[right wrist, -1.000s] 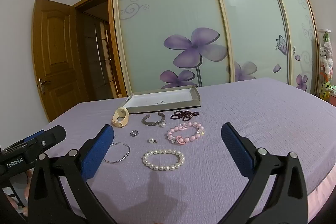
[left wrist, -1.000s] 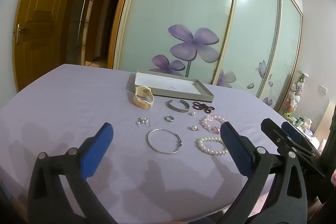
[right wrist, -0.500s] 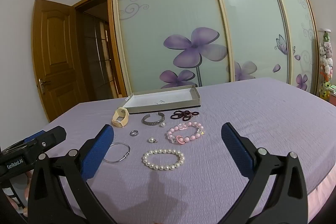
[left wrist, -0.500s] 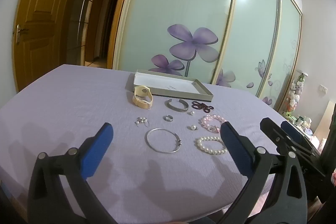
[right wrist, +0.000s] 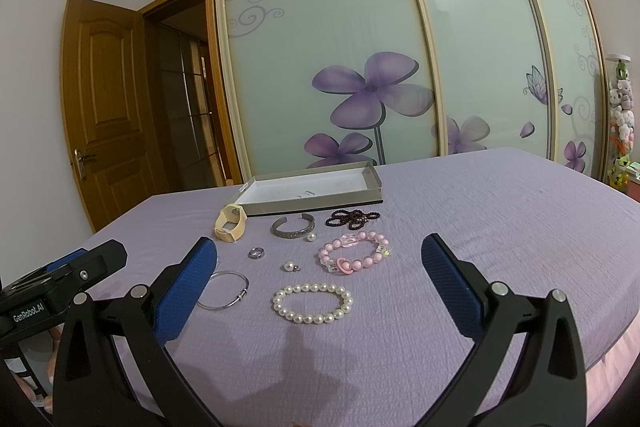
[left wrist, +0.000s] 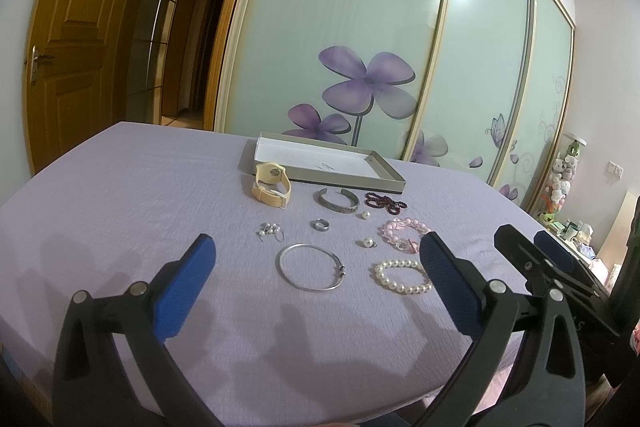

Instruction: Organize jewelry

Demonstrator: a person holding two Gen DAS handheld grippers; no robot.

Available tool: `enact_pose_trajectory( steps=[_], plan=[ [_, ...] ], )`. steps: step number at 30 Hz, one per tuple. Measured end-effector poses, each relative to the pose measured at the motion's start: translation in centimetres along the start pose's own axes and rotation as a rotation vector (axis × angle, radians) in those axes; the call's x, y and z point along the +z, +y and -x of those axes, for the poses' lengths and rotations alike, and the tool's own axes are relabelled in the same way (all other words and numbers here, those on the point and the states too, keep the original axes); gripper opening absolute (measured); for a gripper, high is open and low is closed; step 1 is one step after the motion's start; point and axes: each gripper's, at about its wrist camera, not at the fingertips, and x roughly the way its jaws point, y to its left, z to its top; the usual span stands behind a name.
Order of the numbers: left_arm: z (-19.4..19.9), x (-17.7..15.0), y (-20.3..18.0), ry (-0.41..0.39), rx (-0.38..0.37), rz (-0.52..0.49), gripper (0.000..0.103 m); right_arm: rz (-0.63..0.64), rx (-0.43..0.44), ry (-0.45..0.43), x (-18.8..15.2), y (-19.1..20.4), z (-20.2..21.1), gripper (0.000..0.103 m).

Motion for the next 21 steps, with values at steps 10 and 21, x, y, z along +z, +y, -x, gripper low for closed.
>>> enact_pose_trajectory(
  steps=[10,21],
  plan=[
    [0.0,0.0,0.0,0.0,0.0,0.001,0.101,0.0,0.0,0.0,-0.13,0.03,-0.04,0.102],
    [0.0,0.0,0.0,0.0,-0.001,0.001,0.101,0.0,0.0,0.0,-0.14,0.05,0.01,0.102]
  ],
)
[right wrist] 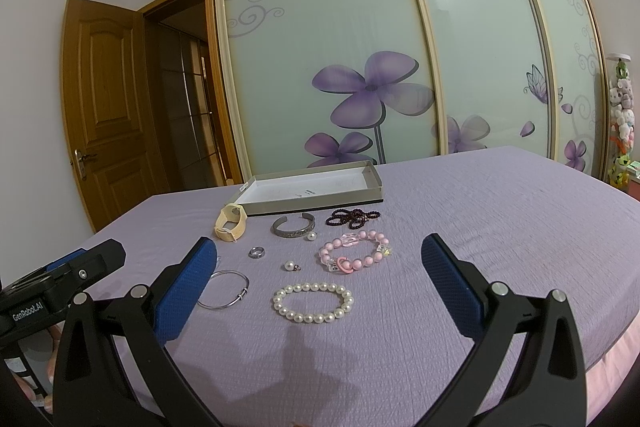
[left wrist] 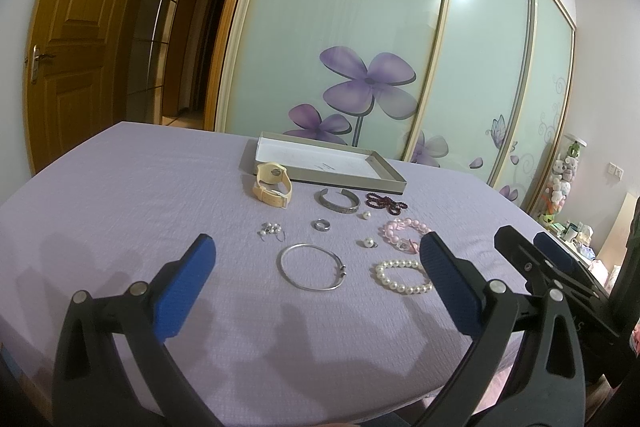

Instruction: Organize jewelry

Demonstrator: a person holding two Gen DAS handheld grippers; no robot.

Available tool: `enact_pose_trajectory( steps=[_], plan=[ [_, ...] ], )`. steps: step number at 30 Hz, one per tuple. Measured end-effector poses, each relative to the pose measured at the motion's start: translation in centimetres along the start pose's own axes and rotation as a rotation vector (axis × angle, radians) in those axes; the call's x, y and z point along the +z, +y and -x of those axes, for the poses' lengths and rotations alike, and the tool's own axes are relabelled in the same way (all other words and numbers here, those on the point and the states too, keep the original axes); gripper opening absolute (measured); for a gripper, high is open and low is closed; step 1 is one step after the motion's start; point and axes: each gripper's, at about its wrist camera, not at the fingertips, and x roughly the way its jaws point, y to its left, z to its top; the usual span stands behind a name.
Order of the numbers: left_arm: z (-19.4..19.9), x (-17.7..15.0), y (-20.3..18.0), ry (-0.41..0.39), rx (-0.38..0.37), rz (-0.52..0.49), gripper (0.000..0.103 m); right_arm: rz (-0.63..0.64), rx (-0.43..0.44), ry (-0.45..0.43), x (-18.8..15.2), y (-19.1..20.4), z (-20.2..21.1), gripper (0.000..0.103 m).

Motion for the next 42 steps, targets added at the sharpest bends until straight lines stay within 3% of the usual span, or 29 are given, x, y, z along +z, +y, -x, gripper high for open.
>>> enact_pose_trajectory(
  steps=[42],
  plan=[
    [0.01,-0.01,0.0,0.003,0.003,0.002,0.101,0.0,0.0,0.002,0.4,-0.08,0.32,0.102]
  ],
)
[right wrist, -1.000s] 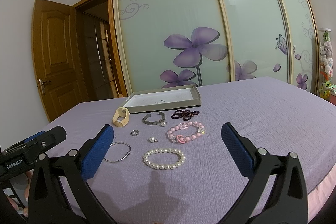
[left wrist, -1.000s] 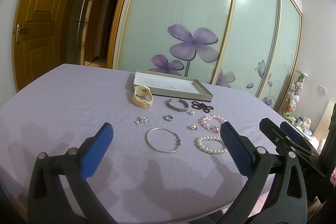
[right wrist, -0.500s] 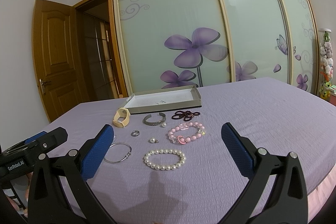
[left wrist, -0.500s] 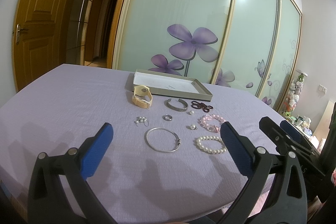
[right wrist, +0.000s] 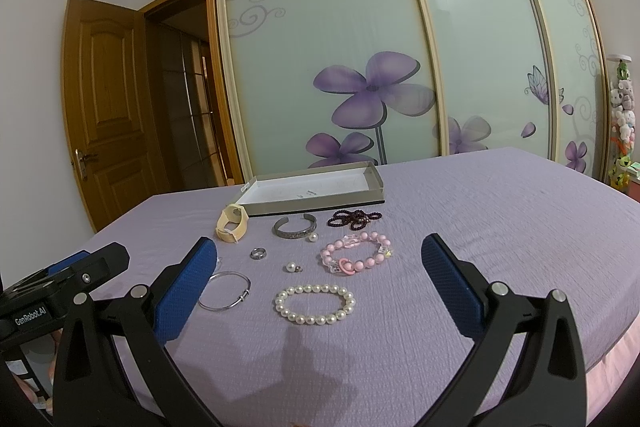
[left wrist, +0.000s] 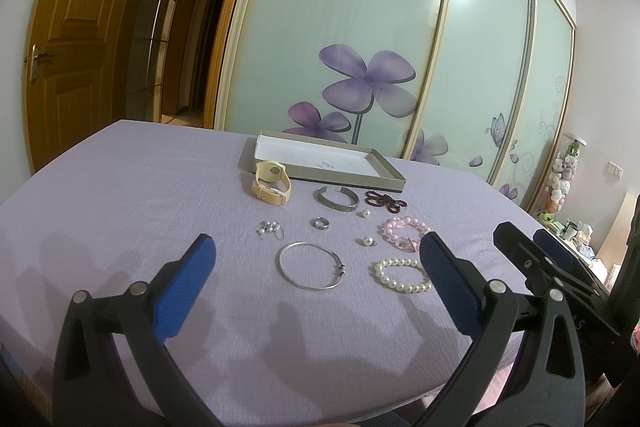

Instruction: Organize jewelry

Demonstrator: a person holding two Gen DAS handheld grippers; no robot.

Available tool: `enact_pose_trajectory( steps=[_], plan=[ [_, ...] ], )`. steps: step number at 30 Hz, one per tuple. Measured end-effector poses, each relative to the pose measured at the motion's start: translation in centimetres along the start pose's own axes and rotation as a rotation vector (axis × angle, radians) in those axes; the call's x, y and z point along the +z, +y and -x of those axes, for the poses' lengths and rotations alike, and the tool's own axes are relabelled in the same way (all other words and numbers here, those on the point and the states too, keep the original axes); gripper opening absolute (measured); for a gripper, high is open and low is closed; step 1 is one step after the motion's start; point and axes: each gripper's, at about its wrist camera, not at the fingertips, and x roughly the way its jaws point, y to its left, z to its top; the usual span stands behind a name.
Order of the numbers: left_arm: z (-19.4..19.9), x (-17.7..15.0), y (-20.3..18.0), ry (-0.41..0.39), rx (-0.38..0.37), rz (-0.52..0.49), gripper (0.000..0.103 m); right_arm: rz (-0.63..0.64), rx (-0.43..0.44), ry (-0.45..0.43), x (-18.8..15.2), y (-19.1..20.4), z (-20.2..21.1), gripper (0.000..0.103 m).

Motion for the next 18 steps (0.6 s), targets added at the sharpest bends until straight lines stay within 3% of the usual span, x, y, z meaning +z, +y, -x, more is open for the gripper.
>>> enact_pose_trajectory(
  steps=[6,13,18],
  plan=[
    [-0.1,-0.2,-0.1,0.025,0.009,0.021,0.101,-0.014,0.006,0.065,-0.9,-0.2,-1.3,0.102],
    [-1.7,-0.8,1.7,0.094,0.012,0.067,0.101,-0.008,-0.003,0.217,-2.4,-0.3,-4.0,0.101],
    [-2.4,-1.4,2.4,0.142,0.015,0.071,0.101,0.045,-0.054,0.323,-3.1,0.2,-6.2,0.097]
  ],
)
